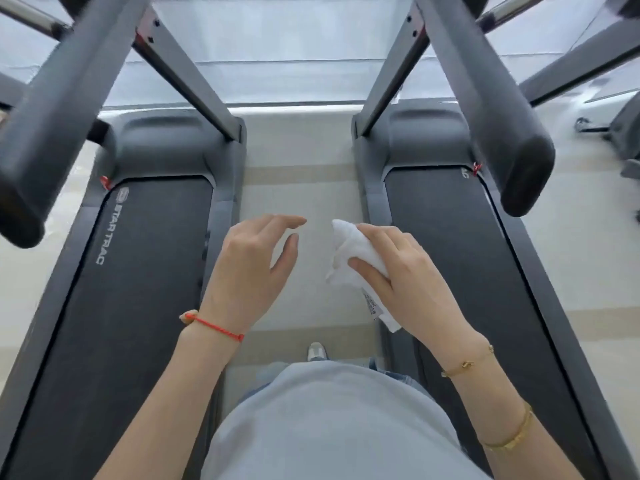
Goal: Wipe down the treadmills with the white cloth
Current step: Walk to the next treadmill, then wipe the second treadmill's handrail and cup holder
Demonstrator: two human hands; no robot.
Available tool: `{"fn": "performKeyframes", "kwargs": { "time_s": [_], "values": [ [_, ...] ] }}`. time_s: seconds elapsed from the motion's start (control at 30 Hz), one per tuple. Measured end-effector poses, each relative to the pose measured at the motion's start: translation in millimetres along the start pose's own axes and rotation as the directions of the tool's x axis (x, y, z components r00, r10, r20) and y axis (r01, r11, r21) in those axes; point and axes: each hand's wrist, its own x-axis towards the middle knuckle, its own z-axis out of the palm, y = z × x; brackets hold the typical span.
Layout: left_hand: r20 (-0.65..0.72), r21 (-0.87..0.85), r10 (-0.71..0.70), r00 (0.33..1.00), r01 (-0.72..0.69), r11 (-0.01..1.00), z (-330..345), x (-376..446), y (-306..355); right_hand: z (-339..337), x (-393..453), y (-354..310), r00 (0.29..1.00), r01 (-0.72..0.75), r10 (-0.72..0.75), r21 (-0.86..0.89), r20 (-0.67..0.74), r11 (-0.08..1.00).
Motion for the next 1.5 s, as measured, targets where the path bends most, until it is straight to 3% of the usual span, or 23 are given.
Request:
{"fn": "performKeyframes", "kwargs": {
  "time_s": [0.23,0.5,0.8,1.0,1.17,1.33,1.5],
  "values": [
    [0.123,-0.11,0.165,0.979,-0.152,0.982,41.4,124.6,0.1,-21.3,66.7,30.1,0.975,-0.192,0.189,-0.014,-0.119,0.981],
    [0.214,-0.268,0.414,0.884,-0.355,0.896,93.7,255.1,3.6,-42.8,128.9,61.1,0.864,-0.436,0.427,0.027,-0.267,0.9],
    [0.269,-0.44,0.71,0.651,-0.573,0.691,143.0,391.7,23.9,-65.7,198.0,75.3,0.658,-0.602,0.577,0.122,-0.484,0.789],
    [0.293,-0.539,0.837,0.462,-0.644,0.543,174.4,445.8,47.2,-81.0,224.0,83.8,0.49,-0.681,0.536,0.083,-0.687,0.728],
    [0.296,-0.588,0.876,0.382,-0.65,0.482,192.4,464.8,67.8,-97.5,216.6,96.9,0.331,-0.774,0.44,0.027,-0.835,0.632],
    [0.289,-0.599,0.892,0.346,-0.661,0.451,213.1,472.6,84.8,-105.3,193.3,123.7,0.229,-0.858,0.526,0.085,-0.819,0.506],
    [0.307,-0.603,0.893,0.329,-0.659,0.45,222.3,466.3,95.4,-88.3,179.0,143.8,0.269,-0.919,0.705,0.043,-0.656,0.391]
  ]
}}
